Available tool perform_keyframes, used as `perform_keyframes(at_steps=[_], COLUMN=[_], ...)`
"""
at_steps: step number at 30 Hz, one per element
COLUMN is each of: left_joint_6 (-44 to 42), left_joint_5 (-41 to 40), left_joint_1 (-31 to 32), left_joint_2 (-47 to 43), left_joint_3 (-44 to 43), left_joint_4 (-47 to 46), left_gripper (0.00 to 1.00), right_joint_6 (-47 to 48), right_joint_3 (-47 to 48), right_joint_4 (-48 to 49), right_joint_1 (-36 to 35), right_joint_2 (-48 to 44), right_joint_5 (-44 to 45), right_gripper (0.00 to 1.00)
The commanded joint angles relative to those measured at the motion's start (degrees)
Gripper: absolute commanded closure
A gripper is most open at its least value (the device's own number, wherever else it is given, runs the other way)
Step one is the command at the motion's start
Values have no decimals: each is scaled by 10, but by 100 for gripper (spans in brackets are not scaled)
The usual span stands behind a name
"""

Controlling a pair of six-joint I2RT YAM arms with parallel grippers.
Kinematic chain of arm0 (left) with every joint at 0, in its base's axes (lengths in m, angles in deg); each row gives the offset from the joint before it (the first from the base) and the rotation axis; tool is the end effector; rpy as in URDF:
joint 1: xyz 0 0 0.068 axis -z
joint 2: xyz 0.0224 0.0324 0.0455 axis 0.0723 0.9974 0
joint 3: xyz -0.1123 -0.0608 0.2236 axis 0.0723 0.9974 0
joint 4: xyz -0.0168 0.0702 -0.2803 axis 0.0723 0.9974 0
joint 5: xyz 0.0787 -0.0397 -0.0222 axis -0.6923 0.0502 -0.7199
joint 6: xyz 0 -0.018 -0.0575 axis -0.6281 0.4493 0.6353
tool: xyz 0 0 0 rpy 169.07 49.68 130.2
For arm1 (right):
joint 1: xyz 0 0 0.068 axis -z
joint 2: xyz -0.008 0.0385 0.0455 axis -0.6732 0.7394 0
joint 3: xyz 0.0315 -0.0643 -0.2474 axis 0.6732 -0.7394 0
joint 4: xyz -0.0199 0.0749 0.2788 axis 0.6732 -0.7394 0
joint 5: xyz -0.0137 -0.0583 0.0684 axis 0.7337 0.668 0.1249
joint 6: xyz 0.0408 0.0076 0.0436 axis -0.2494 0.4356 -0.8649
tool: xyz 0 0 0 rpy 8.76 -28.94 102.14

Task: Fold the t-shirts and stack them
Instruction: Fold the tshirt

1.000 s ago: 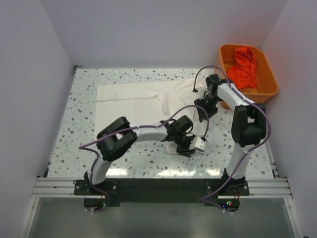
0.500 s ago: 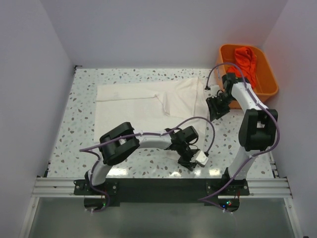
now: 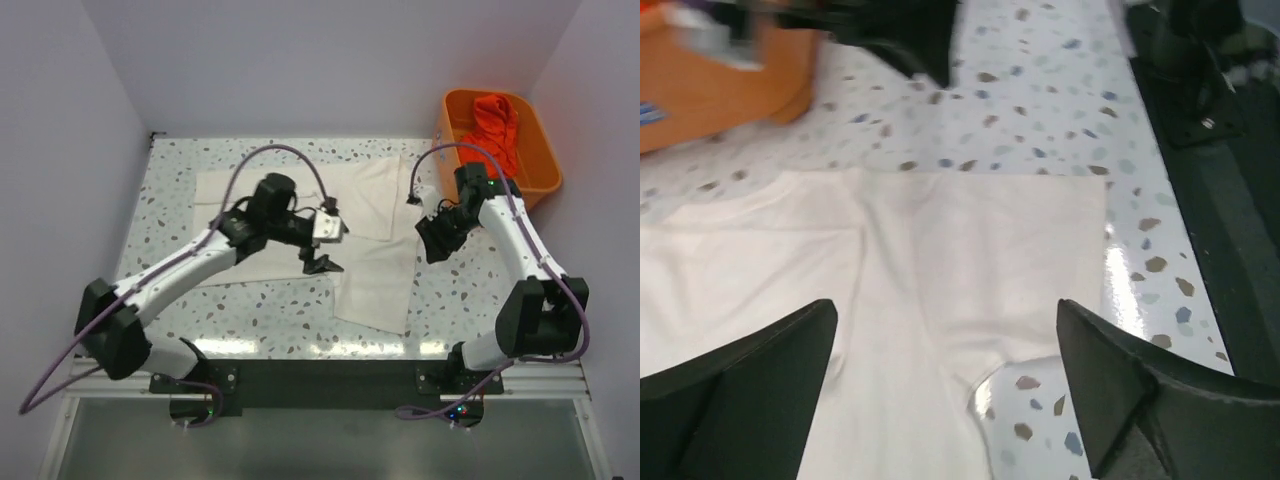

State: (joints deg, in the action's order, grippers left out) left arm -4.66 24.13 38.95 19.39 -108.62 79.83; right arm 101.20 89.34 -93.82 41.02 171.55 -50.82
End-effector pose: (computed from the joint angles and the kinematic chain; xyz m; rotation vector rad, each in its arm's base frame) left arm 0.2391 -0.2689 0.2756 1.6615 1.2890 -0.9827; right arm 0.3064 0.0233 0.2502 -1.0603 2.5975 0.4074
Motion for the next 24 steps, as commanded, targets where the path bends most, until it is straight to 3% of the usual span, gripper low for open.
perform_keyframes(at_steps=[1,4,8,12,17,24], left_joint_6=[93,178,175,115,37,-96], left_joint_5=[-41,-117,-152,-65,-70,-60], left_joint_1=[-96,-203,-322,-479,-547,-636], left_joint_2=[-127,-206,-236,-194,-171,-105], left_joint_3=[47,71,56,20,35,38], left_joint_4=[10,14,89,264,309,394], left_gripper=[0,0,0,0,0,2], right_joint_6=[51,48,27,18,6,-2], right_joint_3=[-66,-126,-191,-249,-300,-322], right_joint_4=[8,46,100,133,186,259], right_joint_1=[-67,-145,-253,-334,-399,-413], right_joint_2=[-54,-92,-114,-127,-121,-62], right_joint_5=[20,48,88,120,154,213], right_gripper=[54,53,53,53,52,52])
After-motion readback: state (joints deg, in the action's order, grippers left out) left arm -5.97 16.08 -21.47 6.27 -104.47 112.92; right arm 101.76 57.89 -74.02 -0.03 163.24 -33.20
